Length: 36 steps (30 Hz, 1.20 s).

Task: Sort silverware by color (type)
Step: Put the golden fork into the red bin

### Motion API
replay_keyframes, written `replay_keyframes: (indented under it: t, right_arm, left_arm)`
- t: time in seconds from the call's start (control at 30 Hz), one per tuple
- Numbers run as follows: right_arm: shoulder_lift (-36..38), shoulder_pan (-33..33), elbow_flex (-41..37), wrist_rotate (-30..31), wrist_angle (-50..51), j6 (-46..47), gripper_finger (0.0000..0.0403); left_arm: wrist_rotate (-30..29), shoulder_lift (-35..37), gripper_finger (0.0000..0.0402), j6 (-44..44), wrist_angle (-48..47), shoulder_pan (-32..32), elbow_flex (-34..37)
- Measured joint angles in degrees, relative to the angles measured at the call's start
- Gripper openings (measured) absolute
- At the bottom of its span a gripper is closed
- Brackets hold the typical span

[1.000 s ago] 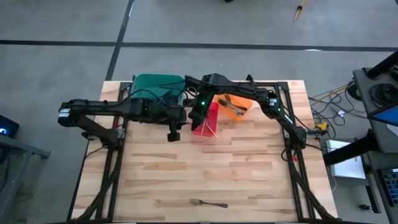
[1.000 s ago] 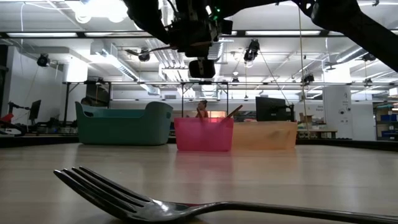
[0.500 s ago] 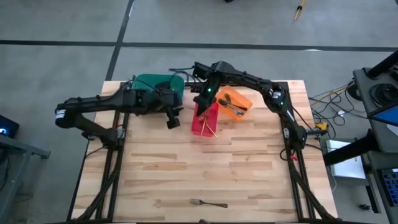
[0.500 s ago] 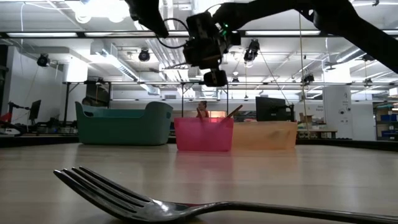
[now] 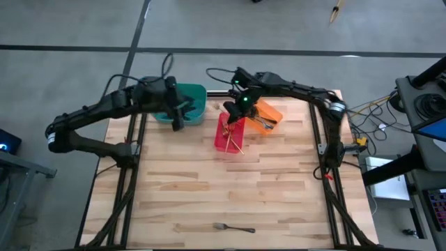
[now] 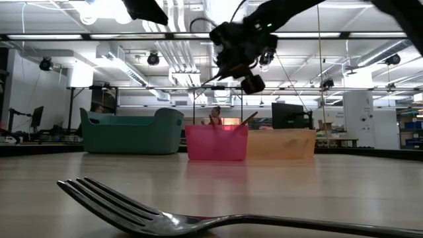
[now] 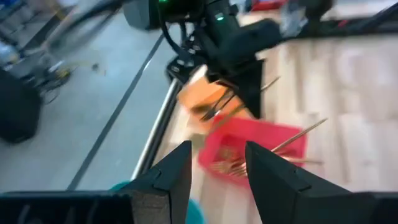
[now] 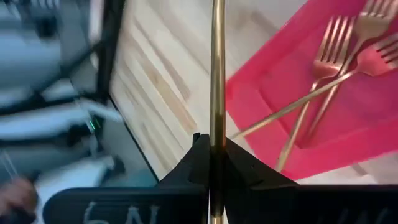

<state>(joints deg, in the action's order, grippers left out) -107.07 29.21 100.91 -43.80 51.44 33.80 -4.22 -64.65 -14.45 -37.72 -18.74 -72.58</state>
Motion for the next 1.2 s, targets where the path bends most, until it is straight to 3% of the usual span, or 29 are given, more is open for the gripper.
replay_keyframes:
  t: [0.1,0.23,0.37,0.5,0.8,1.2]
  right_arm:
    - [6.27,-0.74,-8.68,2.45,-10.94,10.76,0.0009]
    - [11.54,-2.80,-20.21,5.27,-24.73,24.20,0.0009]
    - [13.25,-5.75,-29.27,5.68,-36.09,37.00,0.0009]
    - [13.28,-8.94,-33.54,6.52,-43.13,45.33,0.0009]
    - [13.20,-10.41,-39.51,13.67,-44.74,53.26,0.0009]
    - [13.18,-9.33,-42.11,14.09,-44.88,53.72,0.0033]
  left_arm:
    - [4.58,3.27,0.0130,0.34,2.60,-1.41,2.77]
    - [5.19,7.13,0.0130,1.46,6.98,-1.57,6.42]
    - [5.17,9.65,0.0130,1.65,10.53,-1.57,9.36]
    - [5.01,10.59,0.0130,1.65,12.73,-1.62,10.81]
    - [4.73,8.61,0.0130,4.74,14.22,-1.62,10.89]
    - [4.71,5.39,0.0130,4.80,15.13,-1.62,10.89]
